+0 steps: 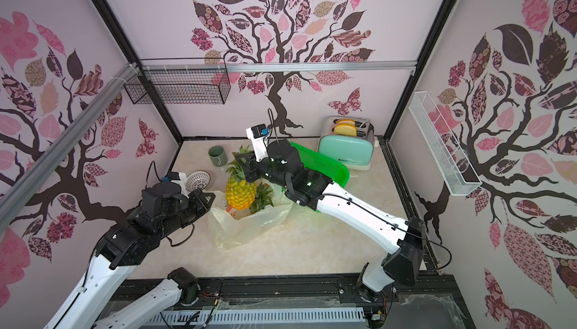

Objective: Place the pineapple into a plastic bag & tie a knot
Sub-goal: Place the pineapple in the plastic bag.

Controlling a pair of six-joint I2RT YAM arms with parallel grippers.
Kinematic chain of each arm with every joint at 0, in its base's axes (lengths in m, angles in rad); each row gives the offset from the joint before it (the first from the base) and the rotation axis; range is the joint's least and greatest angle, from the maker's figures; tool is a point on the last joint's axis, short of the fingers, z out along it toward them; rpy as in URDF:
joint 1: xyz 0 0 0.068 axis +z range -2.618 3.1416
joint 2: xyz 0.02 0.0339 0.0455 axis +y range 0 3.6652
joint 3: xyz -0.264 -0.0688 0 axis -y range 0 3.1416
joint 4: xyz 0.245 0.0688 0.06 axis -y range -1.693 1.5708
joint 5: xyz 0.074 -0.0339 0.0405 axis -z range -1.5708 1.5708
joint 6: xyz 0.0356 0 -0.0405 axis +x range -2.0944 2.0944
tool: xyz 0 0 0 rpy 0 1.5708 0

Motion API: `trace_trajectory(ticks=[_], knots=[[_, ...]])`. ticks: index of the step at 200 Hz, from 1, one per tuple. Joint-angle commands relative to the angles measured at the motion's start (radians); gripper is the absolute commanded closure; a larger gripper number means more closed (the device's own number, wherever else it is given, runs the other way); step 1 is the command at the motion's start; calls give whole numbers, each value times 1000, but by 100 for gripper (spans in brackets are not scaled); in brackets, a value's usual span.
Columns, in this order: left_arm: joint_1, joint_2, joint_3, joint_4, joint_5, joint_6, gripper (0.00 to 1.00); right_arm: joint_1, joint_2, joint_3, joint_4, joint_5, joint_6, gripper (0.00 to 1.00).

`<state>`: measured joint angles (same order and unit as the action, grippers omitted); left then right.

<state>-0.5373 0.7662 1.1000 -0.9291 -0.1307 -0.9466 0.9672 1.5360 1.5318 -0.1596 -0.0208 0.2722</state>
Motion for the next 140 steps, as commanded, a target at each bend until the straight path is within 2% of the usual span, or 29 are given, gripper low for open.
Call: trace_trajectory(ticks=[1, 63, 140], knots=[[4, 1, -8, 11, -8, -10, 100, 34, -4, -6, 138, 19, 8, 100], [4, 2, -2, 13, -14, -14, 100, 96, 28, -177, 294, 15, -46, 100], [4, -17, -12, 13, -33, -38, 100, 113, 89, -360, 561, -24, -139, 100]])
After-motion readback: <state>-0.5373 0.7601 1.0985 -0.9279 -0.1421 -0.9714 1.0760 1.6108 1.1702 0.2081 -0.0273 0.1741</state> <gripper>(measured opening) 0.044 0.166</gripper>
